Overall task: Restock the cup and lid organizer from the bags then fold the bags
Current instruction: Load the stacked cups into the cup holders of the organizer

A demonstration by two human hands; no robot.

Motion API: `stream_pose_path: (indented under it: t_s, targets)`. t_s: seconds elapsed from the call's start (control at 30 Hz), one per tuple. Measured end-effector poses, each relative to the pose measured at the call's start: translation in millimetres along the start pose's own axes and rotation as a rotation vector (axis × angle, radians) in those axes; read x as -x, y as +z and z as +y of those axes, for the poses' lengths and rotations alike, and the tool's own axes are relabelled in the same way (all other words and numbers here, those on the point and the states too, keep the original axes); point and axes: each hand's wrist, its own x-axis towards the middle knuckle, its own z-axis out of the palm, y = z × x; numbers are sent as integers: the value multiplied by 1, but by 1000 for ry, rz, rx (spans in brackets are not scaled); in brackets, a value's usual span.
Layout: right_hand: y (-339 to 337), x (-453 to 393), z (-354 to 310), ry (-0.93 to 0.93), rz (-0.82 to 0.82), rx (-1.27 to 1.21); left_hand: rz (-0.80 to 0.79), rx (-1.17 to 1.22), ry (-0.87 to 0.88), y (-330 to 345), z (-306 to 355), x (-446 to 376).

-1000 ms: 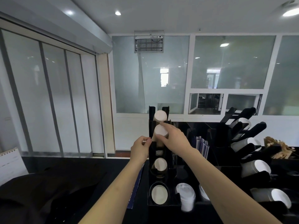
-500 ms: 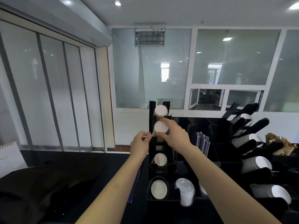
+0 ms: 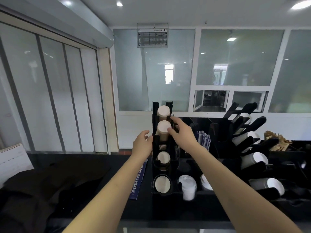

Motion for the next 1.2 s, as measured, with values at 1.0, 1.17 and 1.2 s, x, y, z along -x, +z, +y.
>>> stream_pose_path:
  t_s: [1.0,1.17,1.2]
  targets:
    - [-161,441,239,528,303,-60,-514,116,-295,298,-80,386]
    - [-209,502,308,677,201,-43,-540,-37,-377,362,-96,443]
    - [-217,510,319,704,180,-44,-531,-47,-393,372,-97,450]
